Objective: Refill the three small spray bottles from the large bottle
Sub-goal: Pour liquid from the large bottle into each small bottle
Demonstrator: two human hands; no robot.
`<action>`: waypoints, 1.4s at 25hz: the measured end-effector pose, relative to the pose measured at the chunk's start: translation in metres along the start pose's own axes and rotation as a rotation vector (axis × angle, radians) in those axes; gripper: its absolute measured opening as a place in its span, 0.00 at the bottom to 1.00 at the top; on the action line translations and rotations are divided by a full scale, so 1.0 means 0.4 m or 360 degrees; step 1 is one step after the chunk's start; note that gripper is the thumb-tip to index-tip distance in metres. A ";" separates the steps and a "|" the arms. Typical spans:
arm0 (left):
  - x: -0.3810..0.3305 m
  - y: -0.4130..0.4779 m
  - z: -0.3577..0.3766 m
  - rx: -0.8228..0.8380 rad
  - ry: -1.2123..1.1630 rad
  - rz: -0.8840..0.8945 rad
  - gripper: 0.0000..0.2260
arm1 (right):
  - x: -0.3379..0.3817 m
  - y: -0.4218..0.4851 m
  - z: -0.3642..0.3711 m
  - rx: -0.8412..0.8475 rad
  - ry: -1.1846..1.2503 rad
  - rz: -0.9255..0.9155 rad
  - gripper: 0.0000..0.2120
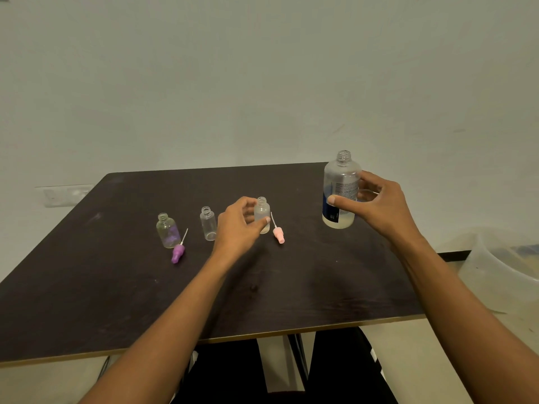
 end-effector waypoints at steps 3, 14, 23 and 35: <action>0.022 0.026 0.024 -0.0006 0.0100 -0.0024 0.16 | -0.012 -0.009 -0.001 0.0005 0.0024 0.0002 0.28; 0.067 0.046 0.060 0.0039 0.0222 -0.0085 0.17 | -0.027 -0.017 -0.025 -0.0010 -0.0004 0.0021 0.26; 0.071 0.044 0.053 0.0061 0.0204 -0.0020 0.26 | -0.018 -0.027 -0.032 -0.0028 -0.0019 0.0027 0.28; 0.007 -0.046 -0.283 -0.0544 0.0153 0.0262 0.17 | 0.006 -0.059 0.003 0.0020 0.0050 -0.0025 0.40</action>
Point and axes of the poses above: each hand's wrist, its own y-axis towards the middle knuckle, its own z-axis out of the palm, x = y × z, the point moved 4 cm from there along y, towards the middle knuckle, and after that the axes turned 11 degrees about -x, right-handed, at the moved point
